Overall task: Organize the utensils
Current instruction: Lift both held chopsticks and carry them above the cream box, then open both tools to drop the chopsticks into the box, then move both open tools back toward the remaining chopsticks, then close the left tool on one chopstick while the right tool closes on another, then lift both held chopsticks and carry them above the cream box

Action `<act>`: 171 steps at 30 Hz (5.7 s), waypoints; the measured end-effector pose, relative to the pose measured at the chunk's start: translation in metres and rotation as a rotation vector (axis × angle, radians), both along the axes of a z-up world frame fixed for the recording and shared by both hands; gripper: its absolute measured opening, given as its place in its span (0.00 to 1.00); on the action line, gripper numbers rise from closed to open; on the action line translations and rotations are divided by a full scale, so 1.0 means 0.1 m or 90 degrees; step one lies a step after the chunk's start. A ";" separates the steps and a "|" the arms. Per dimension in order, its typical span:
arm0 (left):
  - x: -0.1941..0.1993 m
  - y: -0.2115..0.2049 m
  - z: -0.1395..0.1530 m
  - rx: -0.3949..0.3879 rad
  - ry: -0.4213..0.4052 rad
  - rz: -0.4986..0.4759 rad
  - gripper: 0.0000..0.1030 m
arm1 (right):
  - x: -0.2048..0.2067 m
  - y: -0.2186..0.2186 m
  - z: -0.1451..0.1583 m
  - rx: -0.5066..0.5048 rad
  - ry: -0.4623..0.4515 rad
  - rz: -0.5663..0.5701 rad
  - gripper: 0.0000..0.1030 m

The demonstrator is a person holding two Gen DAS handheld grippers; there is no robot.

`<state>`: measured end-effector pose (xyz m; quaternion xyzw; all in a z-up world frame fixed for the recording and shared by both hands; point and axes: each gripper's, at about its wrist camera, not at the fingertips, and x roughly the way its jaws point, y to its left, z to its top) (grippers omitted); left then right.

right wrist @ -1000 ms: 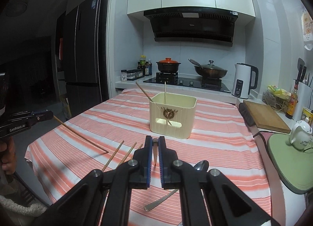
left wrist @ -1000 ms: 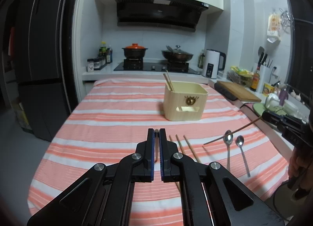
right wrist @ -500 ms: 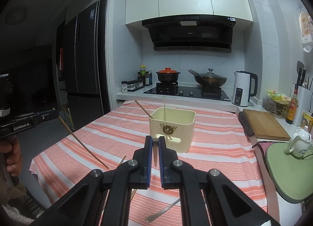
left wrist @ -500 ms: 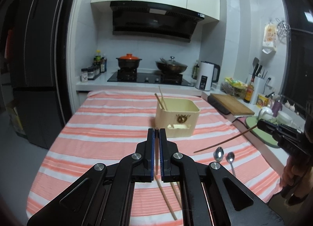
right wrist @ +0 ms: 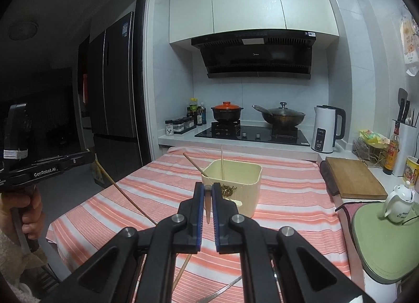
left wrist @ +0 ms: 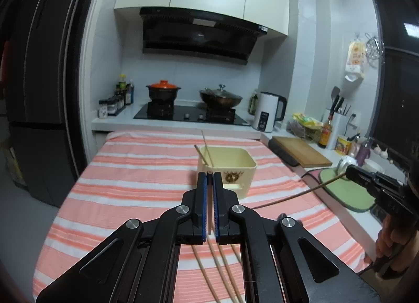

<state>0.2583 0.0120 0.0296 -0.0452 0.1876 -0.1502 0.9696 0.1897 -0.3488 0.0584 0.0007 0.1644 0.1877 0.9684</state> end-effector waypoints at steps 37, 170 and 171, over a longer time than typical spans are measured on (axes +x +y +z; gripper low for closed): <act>2.04 -0.86 0.60 0.009 0.032 0.025 0.02 | 1.96 -0.04 0.49 -0.003 0.080 -0.043 0.06; -0.37 -0.40 -2.00 0.130 0.218 0.043 0.03 | -0.21 0.69 -1.92 -0.077 0.225 0.023 0.07; -0.38 -0.38 -1.92 0.130 0.206 0.045 0.03 | -0.22 0.66 -1.84 -0.076 0.212 0.019 0.07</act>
